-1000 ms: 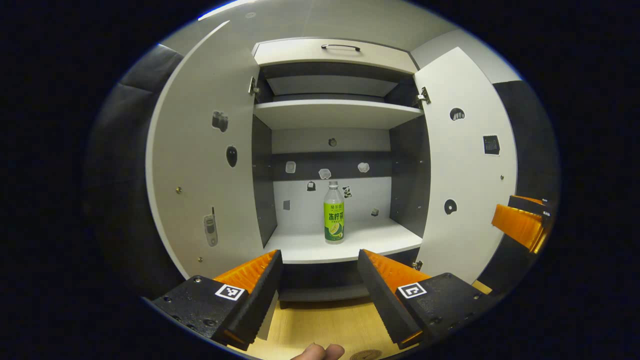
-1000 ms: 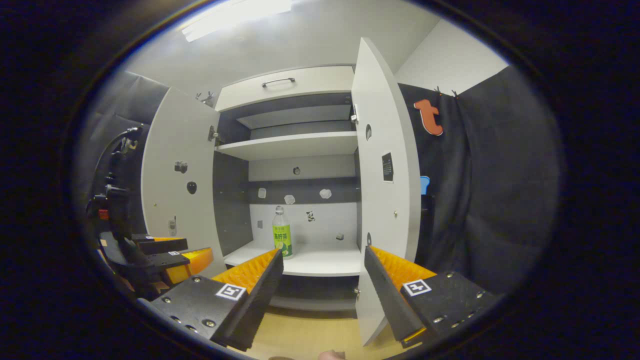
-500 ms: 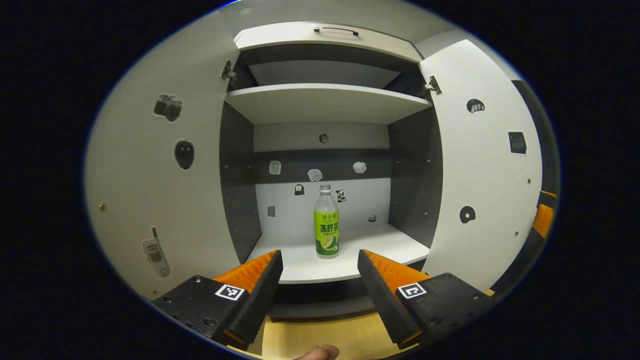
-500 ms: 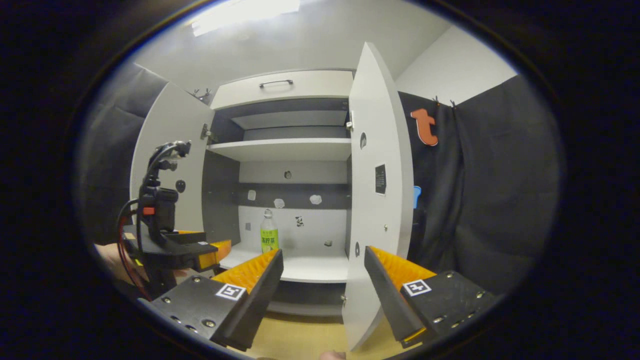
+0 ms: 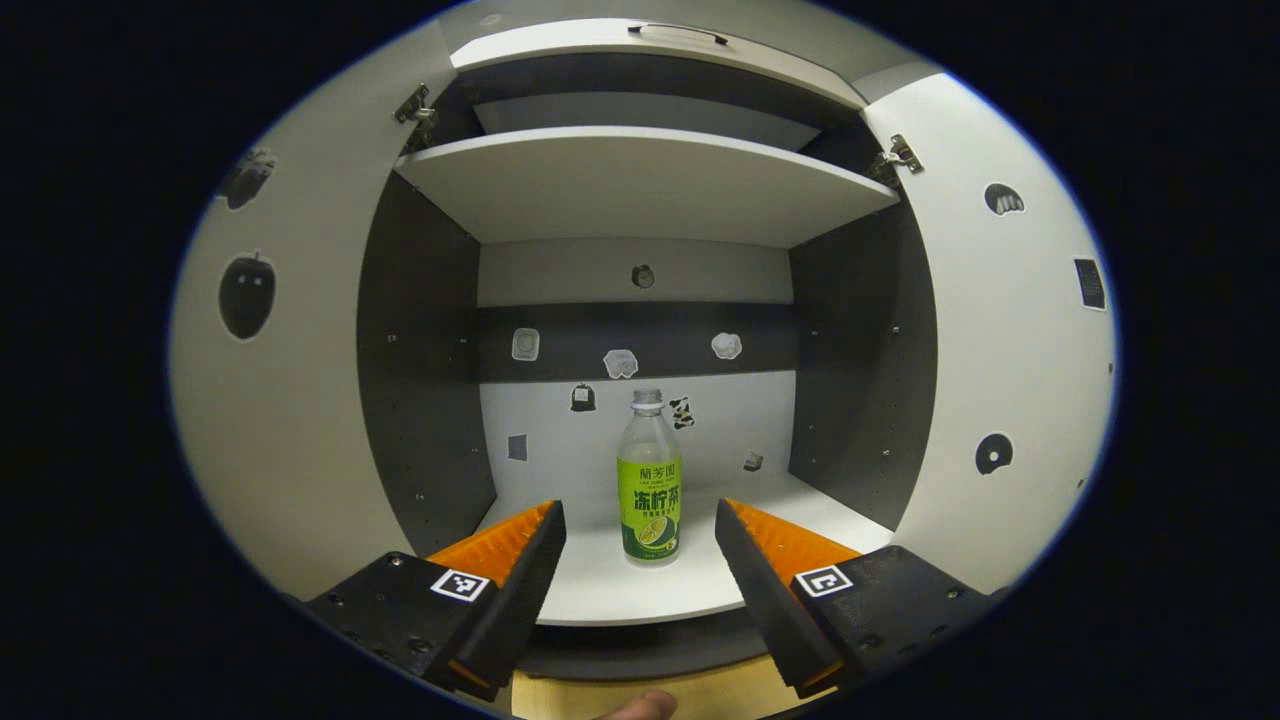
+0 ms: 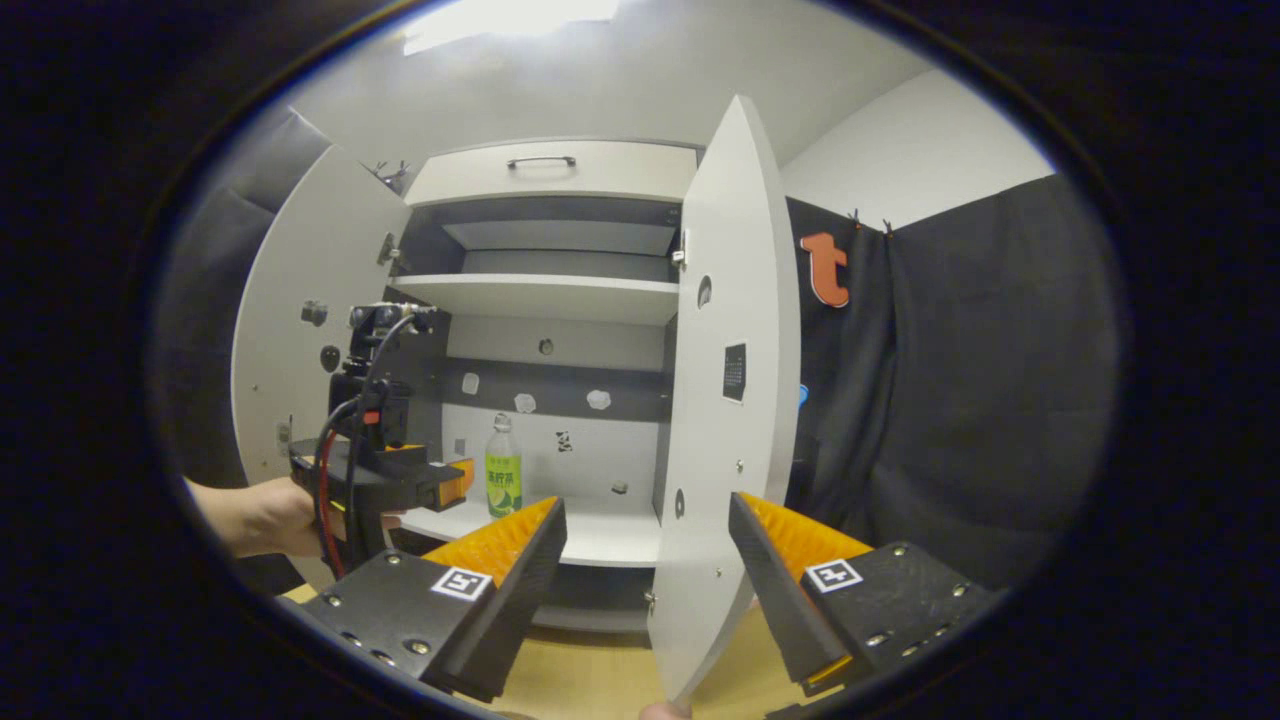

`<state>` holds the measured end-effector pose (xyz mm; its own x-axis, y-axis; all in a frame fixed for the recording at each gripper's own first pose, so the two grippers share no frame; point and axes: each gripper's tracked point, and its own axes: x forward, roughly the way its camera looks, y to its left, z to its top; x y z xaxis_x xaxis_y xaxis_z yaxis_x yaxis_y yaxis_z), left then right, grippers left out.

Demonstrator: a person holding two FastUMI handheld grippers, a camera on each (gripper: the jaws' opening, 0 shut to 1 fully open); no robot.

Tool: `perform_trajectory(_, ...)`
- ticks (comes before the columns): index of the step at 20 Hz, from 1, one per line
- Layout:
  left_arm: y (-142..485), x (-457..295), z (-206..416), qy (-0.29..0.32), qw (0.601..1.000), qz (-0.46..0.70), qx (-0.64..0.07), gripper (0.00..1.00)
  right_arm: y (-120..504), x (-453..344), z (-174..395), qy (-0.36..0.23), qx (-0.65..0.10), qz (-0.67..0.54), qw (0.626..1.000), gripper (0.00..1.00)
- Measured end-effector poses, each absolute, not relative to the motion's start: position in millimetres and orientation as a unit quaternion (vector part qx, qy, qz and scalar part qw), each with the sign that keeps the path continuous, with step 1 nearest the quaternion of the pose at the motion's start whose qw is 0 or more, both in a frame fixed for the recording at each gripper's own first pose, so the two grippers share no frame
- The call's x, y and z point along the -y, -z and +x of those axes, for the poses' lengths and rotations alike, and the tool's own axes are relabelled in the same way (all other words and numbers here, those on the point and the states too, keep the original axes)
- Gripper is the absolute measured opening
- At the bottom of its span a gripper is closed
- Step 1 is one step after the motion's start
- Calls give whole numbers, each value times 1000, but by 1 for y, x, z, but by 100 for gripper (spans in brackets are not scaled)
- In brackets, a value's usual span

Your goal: Grasp the bottle in the cabinet with the left hand and place it on the coaster, then close the right door with the right hand and the left door with the left hand.

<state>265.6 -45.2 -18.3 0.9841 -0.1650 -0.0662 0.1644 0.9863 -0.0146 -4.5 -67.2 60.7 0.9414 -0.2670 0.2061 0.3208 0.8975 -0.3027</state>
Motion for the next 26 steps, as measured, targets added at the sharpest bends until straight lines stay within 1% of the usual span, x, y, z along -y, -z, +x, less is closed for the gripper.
perform_trajectory(5,24,46,291,77,997,-2,-31,95,-56,63,-4,149,84,-155,973,98)
perform_trajectory(8,27,52,313,82,996,6,-25,95,-53,63,-2,152,84,-167,971,98)
perform_trajectory(11,28,61,338,82,996,9,-21,95,-58,55,-2,151,103,-186,965,98)
perform_trajectory(12,31,66,346,84,996,15,-23,94,-57,52,-1,148,106,-197,964,93)
perform_trajectory(13,36,68,353,83,996,21,-26,95,-54,48,-1,140,104,-205,963,98)
perform_trajectory(14,41,70,359,81,996,23,-31,94,-48,43,1,129,98,-209,964,93)
perform_trajectory(16,50,75,368,83,995,21,-42,94,-43,40,0,120,92,-204,967,94)
perform_trajectory(17,52,74,373,79,996,24,-41,95,-43,39,-1,117,95,-192,970,96)
perform_trajectory(19,54,73,382,71,996,29,-40,95,-45,42,-2,118,97,-181,972,96)
perform_trajectory(20,53,73,387,69,997,28,-36,94,-45,44,-3,121,97,-184,971,94)
perform_trajectory(22,54,74,397,66,997,36,-30,94,-45,51,-5,128,93,-197,968,93)
perform_trajectory(24,56,75,405,63,997,39,-26,94,-45,55,-8,133,91,-207,965,96)
perform_trajectory(26,62,77,412,66,996,43,-28,94,-46,58,-10,136,93,-212,963,96)
